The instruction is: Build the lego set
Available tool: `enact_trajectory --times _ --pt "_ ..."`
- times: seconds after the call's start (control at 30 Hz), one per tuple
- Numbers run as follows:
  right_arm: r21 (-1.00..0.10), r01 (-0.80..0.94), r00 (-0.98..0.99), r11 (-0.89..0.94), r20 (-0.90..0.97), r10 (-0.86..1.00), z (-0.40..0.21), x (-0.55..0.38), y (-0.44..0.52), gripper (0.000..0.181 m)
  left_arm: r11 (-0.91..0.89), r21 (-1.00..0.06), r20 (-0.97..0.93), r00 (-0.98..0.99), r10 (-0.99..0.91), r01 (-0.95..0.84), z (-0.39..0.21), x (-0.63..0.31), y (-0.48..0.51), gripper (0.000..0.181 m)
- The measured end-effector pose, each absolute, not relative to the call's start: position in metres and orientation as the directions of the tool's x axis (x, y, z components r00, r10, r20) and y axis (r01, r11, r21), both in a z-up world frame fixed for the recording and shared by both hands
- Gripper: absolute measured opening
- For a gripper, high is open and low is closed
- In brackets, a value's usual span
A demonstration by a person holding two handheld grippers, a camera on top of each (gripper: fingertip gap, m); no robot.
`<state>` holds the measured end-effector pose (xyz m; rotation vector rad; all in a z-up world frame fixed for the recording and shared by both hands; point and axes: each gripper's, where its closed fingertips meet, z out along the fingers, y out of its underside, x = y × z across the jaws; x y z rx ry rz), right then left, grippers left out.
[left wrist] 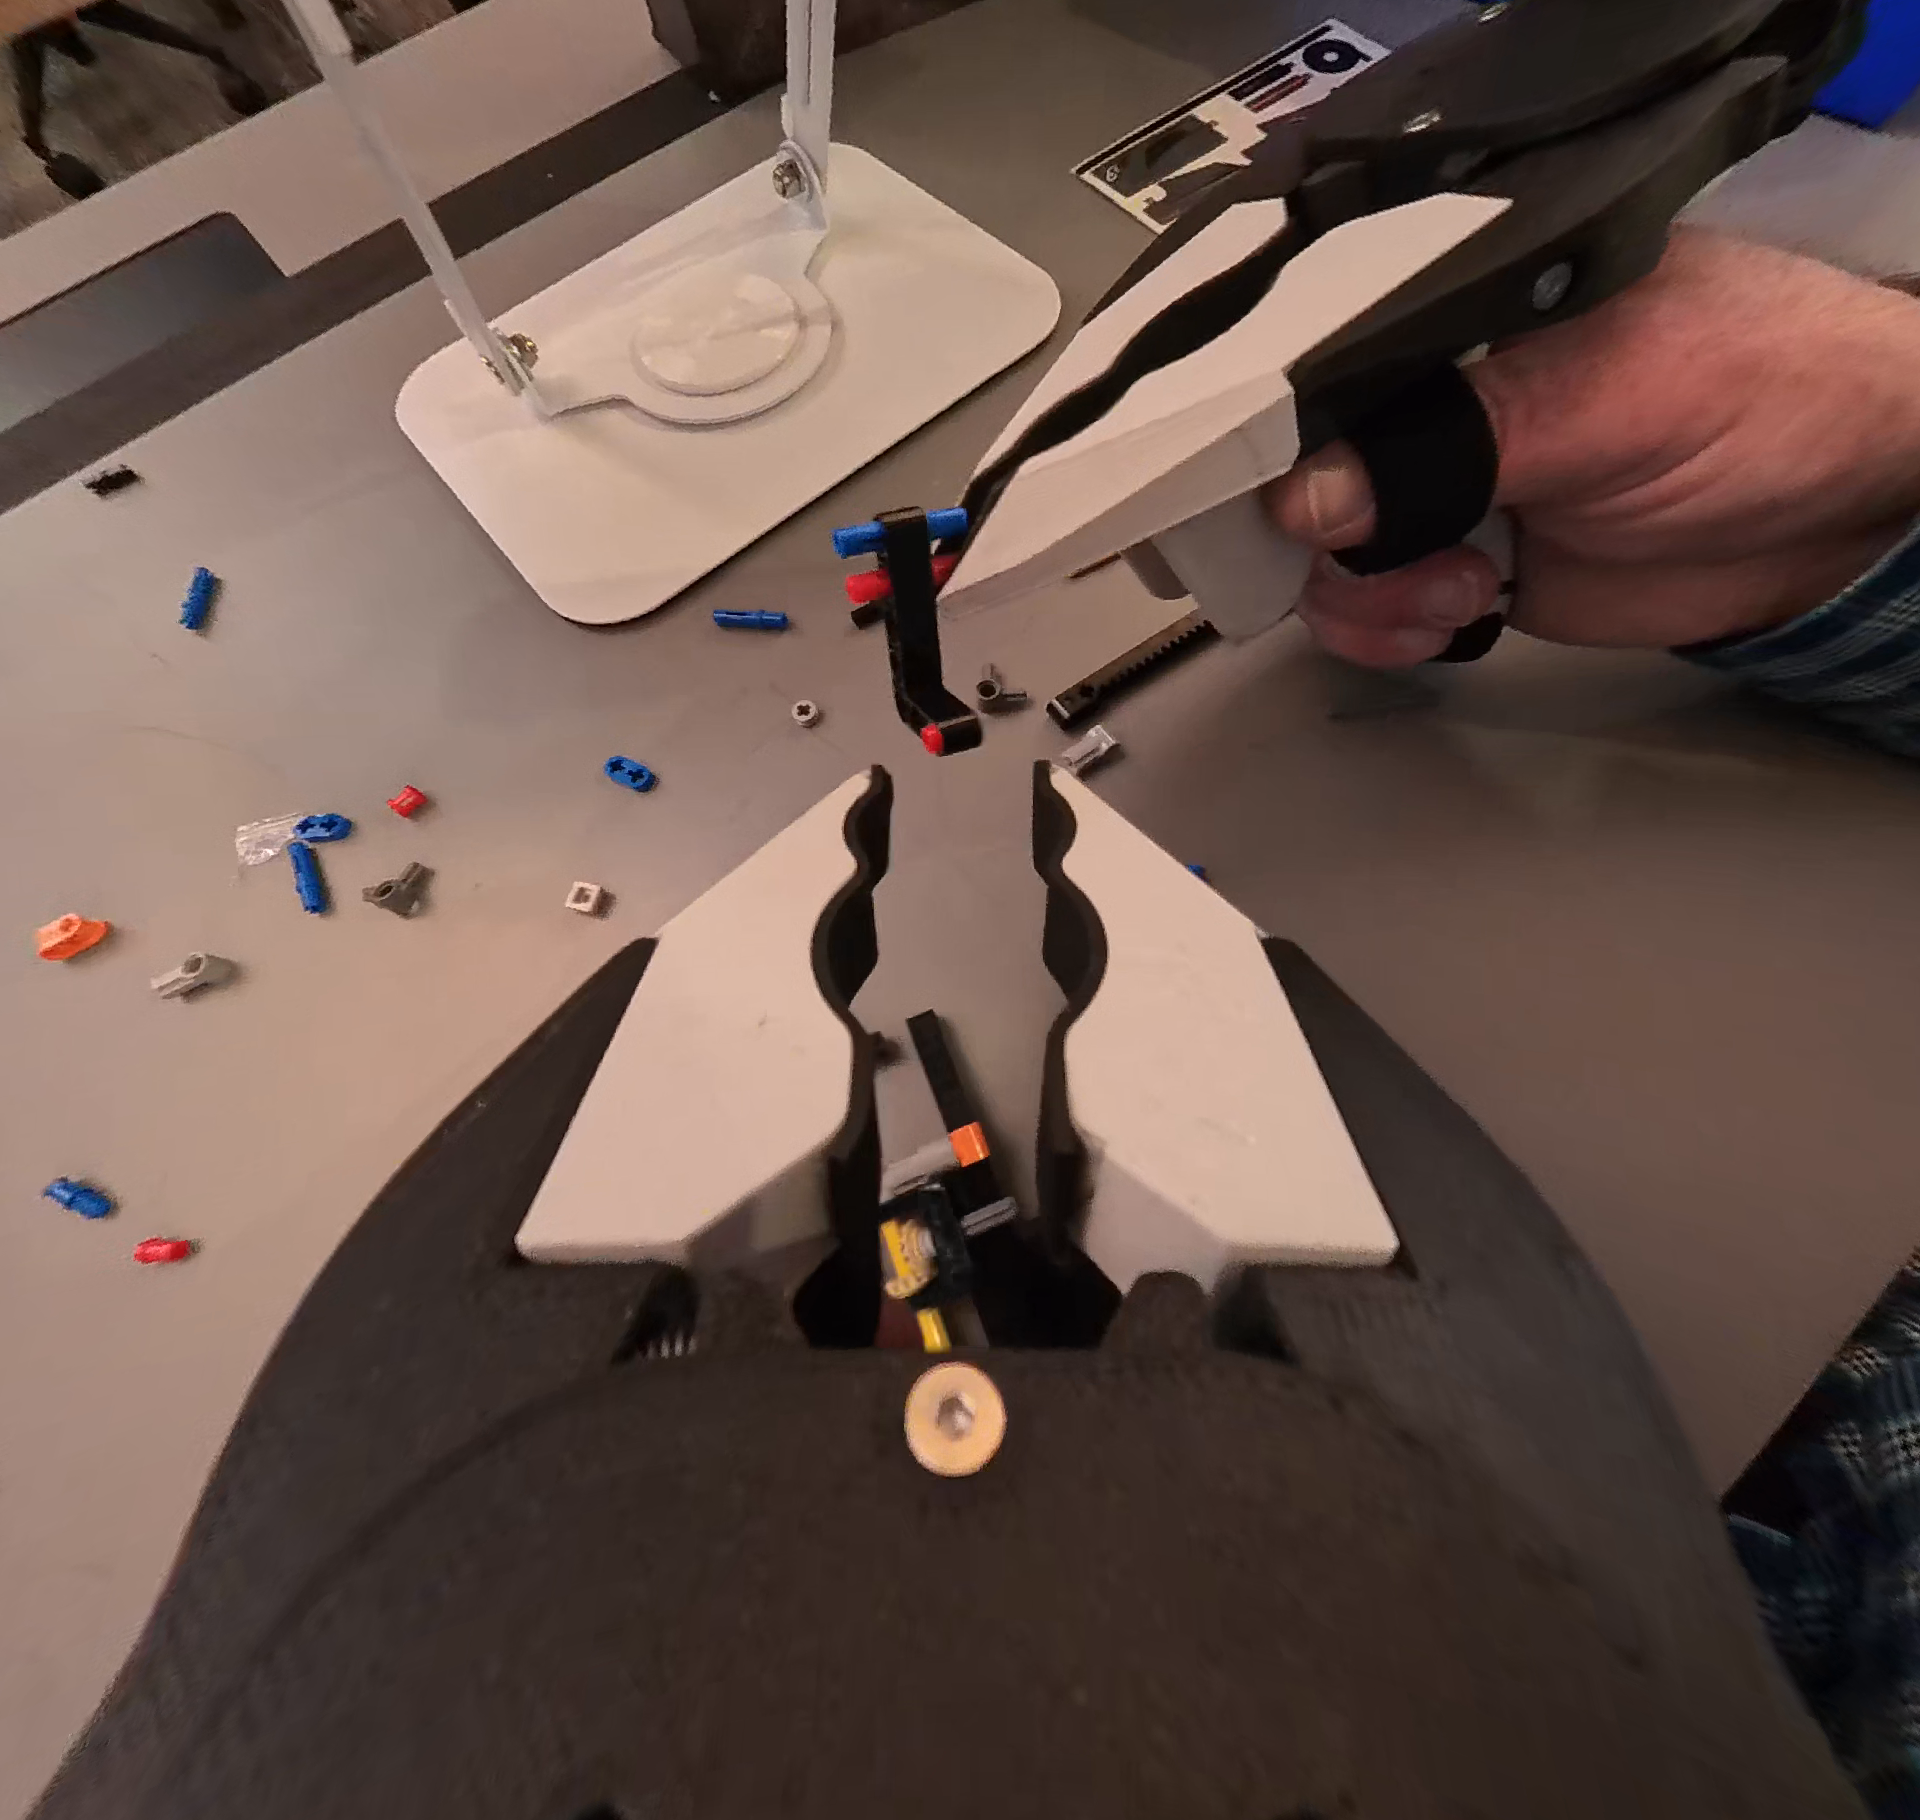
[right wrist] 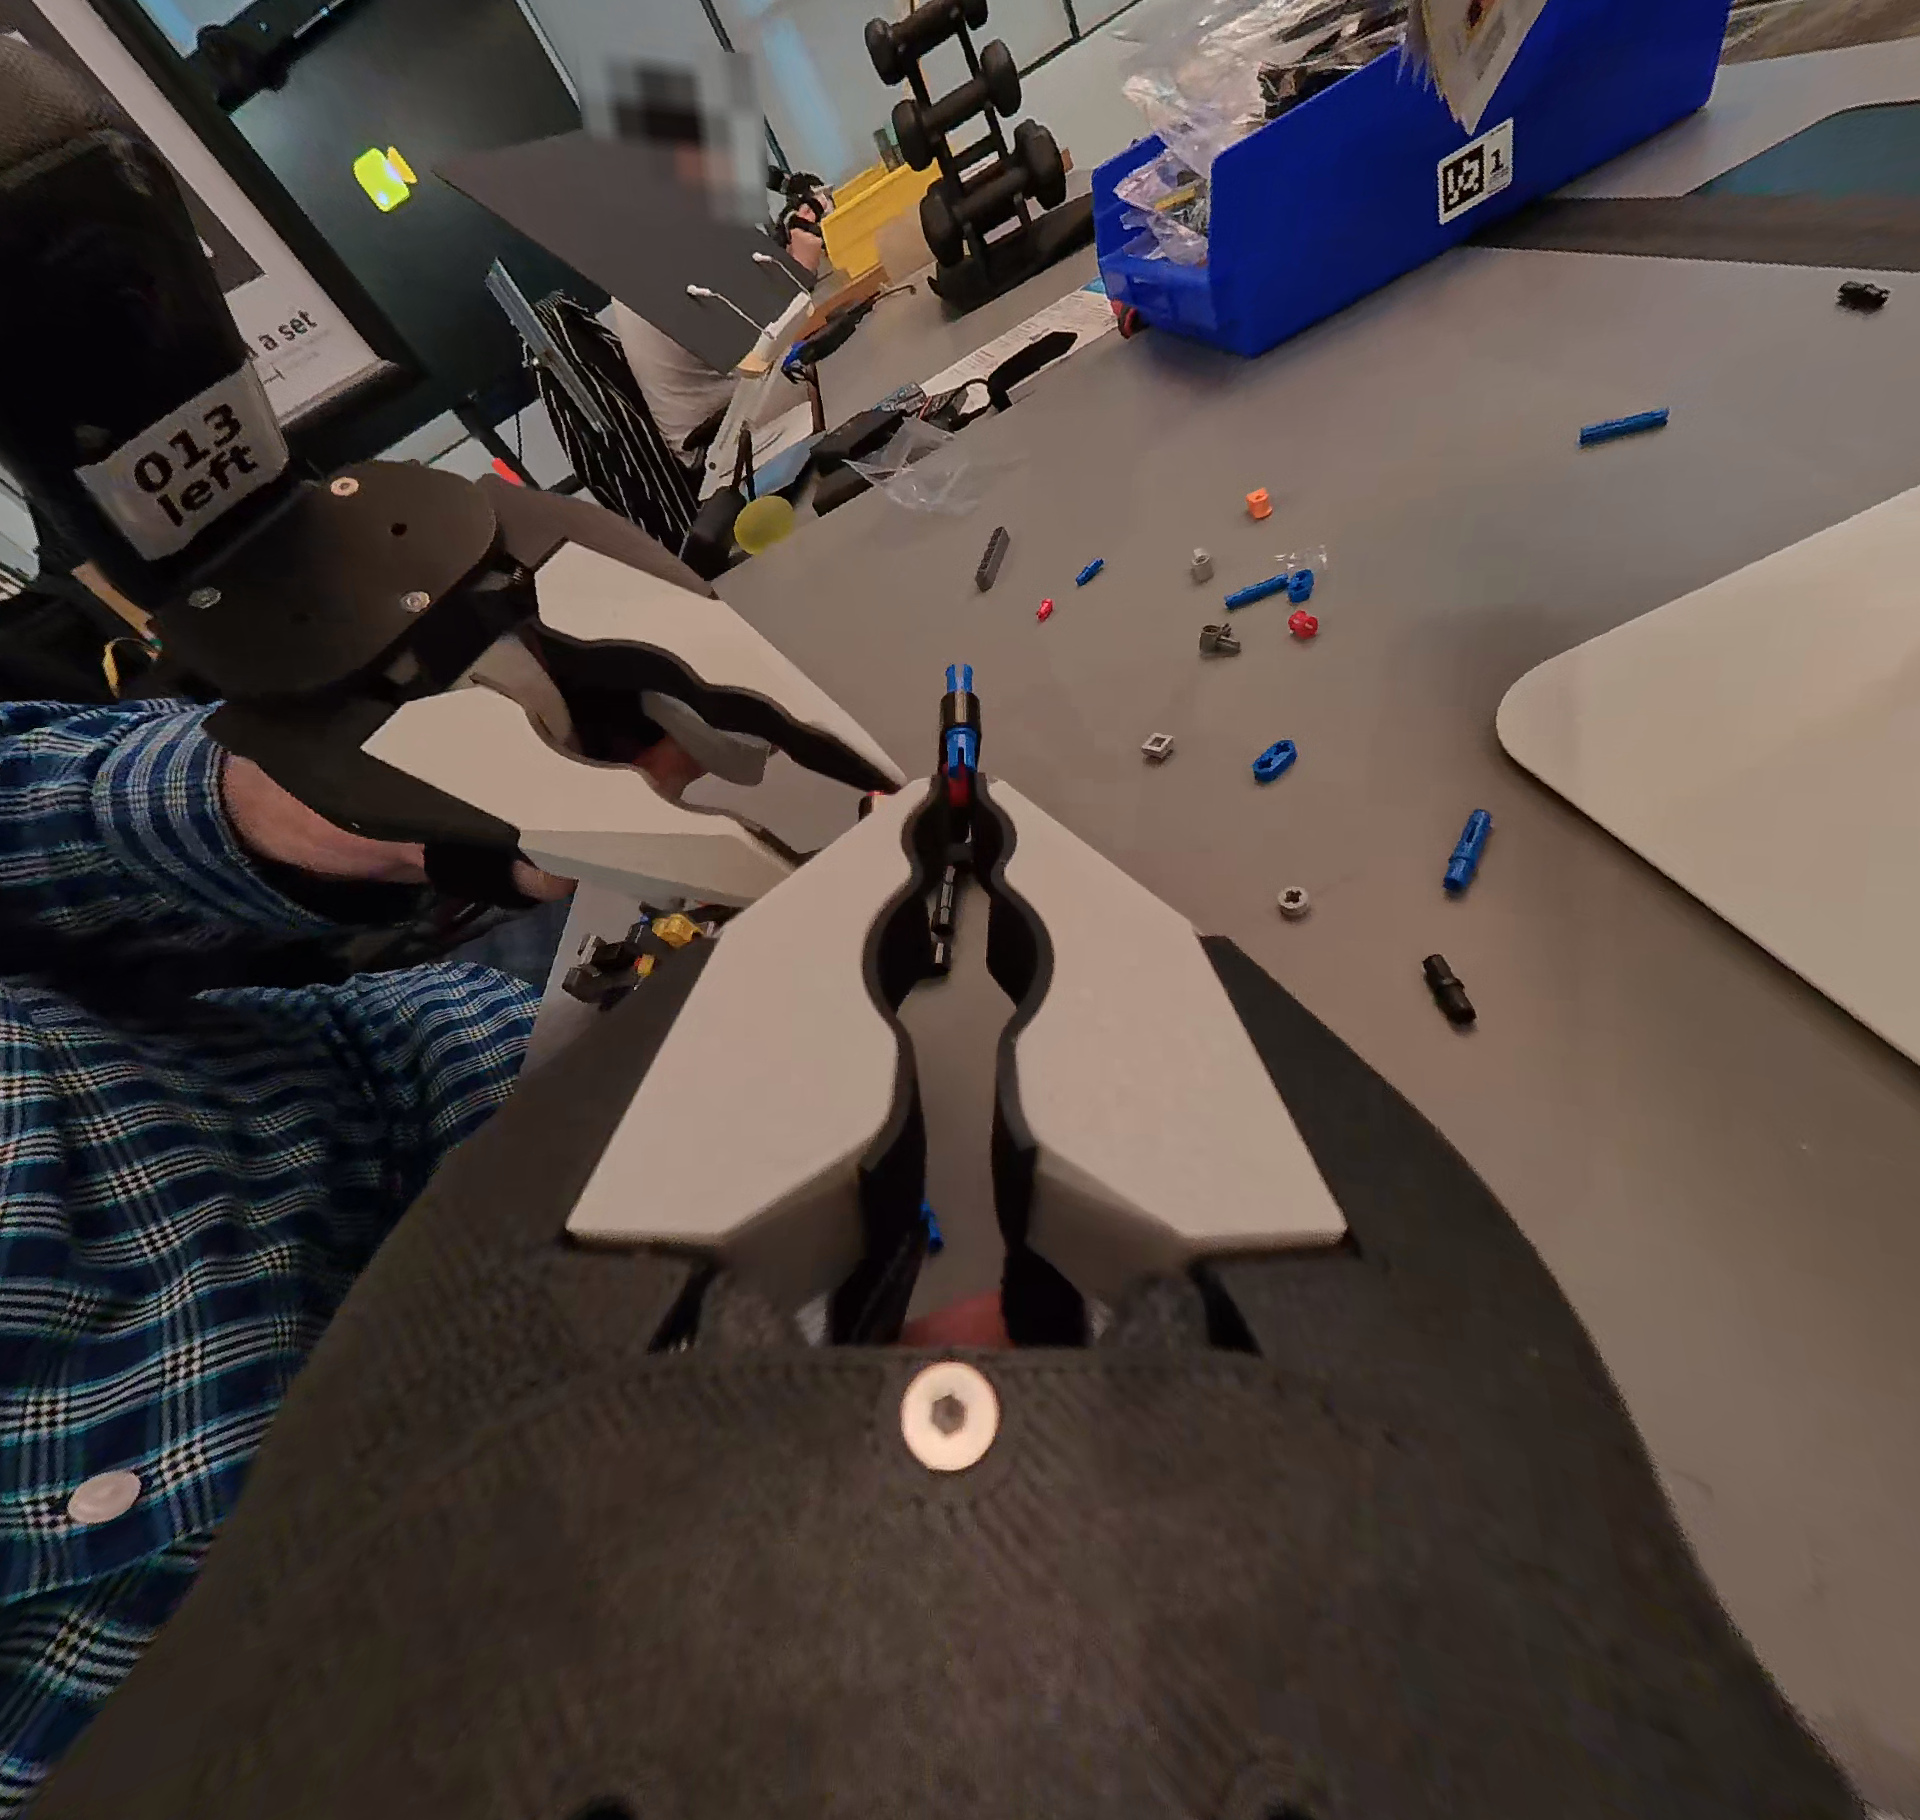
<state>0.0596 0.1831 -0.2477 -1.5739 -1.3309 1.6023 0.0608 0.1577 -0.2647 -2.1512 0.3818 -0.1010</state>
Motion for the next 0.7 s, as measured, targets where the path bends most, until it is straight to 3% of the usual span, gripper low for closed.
enact_trajectory --times 0.33,0.7 --pt "-0.921 0.246 -0.198 -0.303 -0.353 0.914 -0.243 0.06 0.179 0.0 -0.518 -0.818 -0.087 0.943 -0.322 -0.252 -0.262 0.061 0.165 0.033" --pt "-0.943 0.237 -0.187 -0.232 -0.279 0.942 -0.24 0.061 0.179 0.0 -0.515 -0.814 -0.108 0.941 -0.32 -0.268 -0.264 0.064 0.168 0.018"
